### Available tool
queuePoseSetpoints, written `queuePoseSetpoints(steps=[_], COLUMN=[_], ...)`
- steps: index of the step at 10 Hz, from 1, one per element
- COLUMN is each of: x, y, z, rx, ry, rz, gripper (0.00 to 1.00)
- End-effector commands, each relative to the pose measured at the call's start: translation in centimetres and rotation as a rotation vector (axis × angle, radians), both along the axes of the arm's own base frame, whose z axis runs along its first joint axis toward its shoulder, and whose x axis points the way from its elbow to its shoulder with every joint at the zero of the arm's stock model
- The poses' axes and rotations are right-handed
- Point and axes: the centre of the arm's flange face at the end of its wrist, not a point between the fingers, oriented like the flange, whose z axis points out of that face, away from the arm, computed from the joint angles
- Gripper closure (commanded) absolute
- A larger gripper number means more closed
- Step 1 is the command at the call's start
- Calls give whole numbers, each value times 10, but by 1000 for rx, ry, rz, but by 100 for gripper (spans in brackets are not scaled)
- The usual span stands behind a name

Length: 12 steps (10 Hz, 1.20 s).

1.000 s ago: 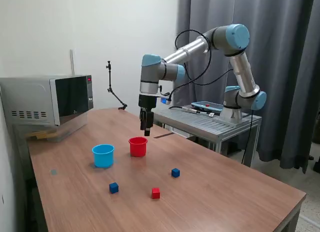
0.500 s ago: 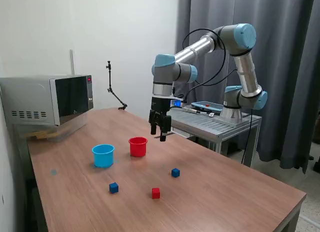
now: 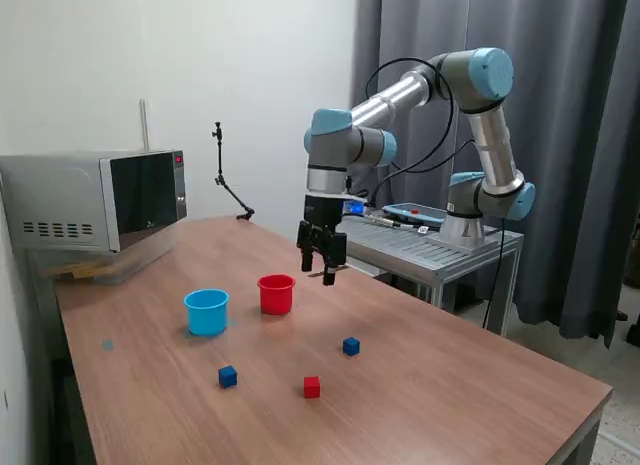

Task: Place red objects in the red bin, and blue objects in the blue bin.

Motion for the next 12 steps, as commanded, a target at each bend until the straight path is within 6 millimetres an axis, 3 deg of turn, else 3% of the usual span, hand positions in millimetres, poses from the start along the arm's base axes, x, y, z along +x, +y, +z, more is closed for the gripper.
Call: queuePoseSetpoints(steps=[1, 2, 3, 5, 10, 12], x=[-17, -27, -34, -32, -30, -52], y=[-8, -25, -29, -58, -59, -49], z=[-11, -15, -21, -27, -25, -21], rx=[-36, -62, -57, -24, -1, 71], ry=[6, 17, 22, 38, -52, -145], rz=[32, 66, 114, 389, 813, 856], gripper=[0, 0, 0, 0, 0, 0])
